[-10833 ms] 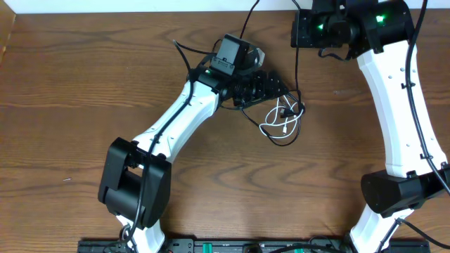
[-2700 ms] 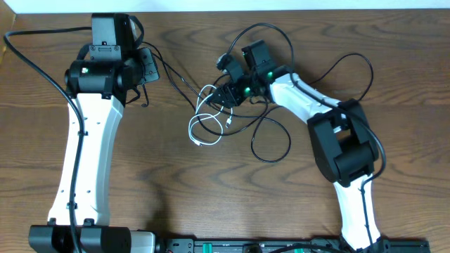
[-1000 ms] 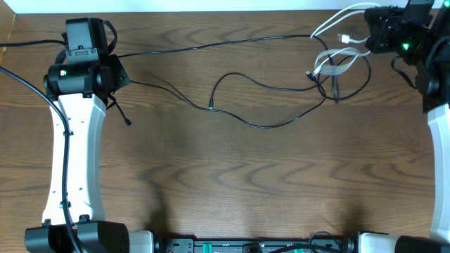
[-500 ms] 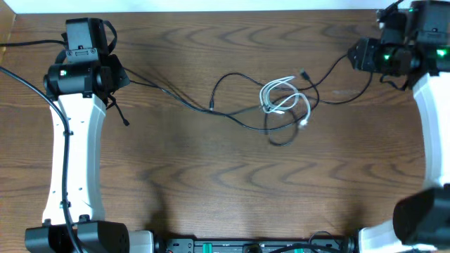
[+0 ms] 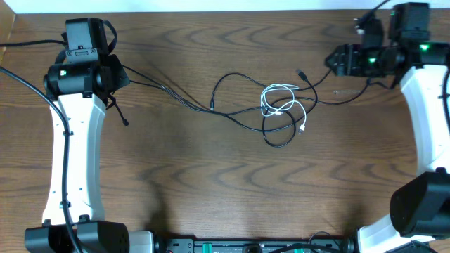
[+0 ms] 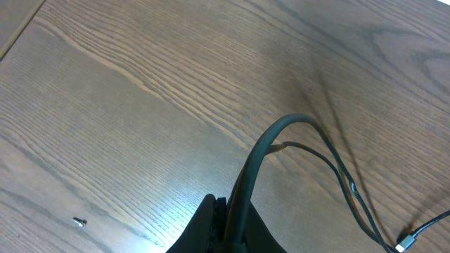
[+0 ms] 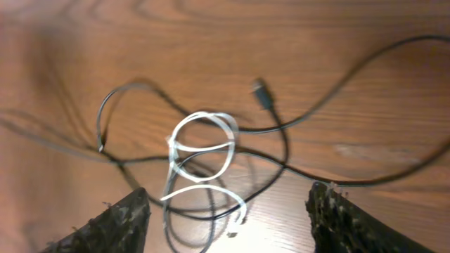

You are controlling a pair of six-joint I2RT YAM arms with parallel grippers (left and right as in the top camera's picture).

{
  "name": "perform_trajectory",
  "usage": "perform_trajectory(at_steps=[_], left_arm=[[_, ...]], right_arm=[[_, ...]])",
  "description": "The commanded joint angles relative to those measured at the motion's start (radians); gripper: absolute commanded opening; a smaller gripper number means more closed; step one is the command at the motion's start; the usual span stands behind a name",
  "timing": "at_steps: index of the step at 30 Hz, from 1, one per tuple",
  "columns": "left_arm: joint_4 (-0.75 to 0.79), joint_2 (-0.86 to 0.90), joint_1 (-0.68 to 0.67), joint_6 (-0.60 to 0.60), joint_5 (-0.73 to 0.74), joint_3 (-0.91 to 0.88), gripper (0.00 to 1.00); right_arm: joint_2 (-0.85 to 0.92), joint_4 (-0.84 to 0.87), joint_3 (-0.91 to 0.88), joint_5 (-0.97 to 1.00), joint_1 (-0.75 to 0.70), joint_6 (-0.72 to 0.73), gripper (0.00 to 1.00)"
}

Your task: Untangle cables

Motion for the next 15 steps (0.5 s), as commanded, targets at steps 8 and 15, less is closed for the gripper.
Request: perform_trajectory(at_steps=[8, 15], left_arm=[[-0.004, -0.004, 0.006, -0.008, -0.005, -0.010, 0.08], [-0.003, -0.004, 0.006, -0.008, 0.002, -0.010, 0.07]], right_arm=[[0.159, -0.072, -0.003, 0.014, 0.212, 0.078, 0.67], [0.225, -0.120, -0.003, 0.105, 0.280, 0.234, 0.66]])
